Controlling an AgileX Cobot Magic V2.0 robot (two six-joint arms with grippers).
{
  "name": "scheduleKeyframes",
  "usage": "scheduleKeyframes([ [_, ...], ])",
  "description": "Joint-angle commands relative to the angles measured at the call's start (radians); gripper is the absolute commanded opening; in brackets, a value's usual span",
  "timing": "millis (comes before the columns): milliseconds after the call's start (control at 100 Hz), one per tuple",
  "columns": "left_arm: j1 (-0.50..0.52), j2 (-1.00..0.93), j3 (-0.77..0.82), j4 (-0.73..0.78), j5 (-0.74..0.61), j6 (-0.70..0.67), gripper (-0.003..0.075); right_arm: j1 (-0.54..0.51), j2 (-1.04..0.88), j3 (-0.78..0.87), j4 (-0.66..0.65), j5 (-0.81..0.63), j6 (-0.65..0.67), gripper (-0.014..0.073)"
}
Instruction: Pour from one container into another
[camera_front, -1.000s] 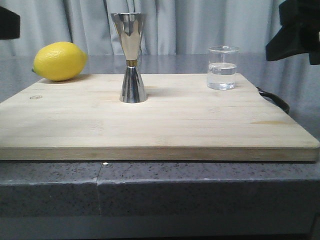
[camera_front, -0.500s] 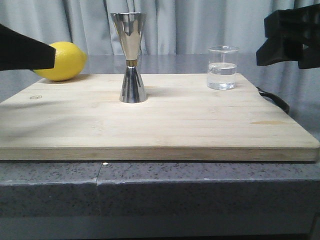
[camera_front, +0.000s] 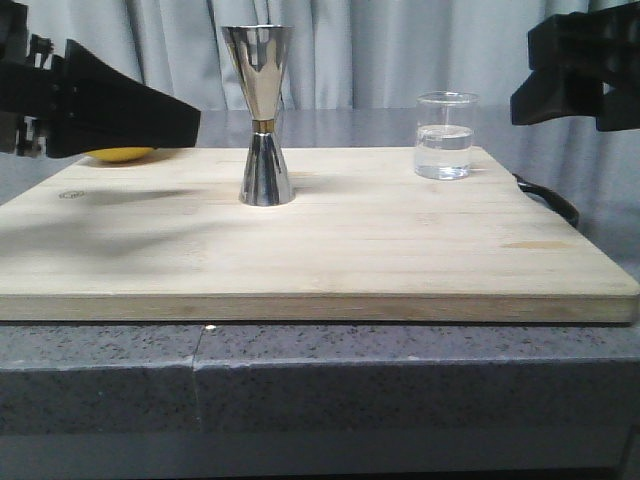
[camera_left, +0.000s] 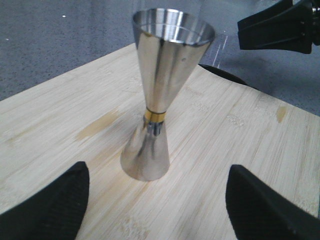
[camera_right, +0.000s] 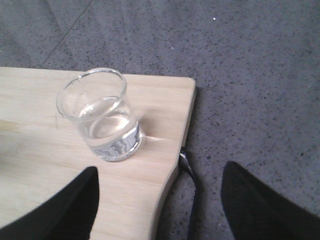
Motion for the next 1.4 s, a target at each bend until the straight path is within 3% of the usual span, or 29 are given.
scheduleKeyframes([
  [0, -0.021, -0.012, -0.049, -0.069, 0.061, 0.008, 0.0514, 0.004, -0.015, -0.035, -0.012, -0.08, -0.007, 0.0456],
  [1390, -0.161, 0.262, -0.317, -0.069, 0.123, 0.006, 0.0493, 0.004, -0.015, -0.035, -0.015, -0.115, -0.007, 0.0456],
])
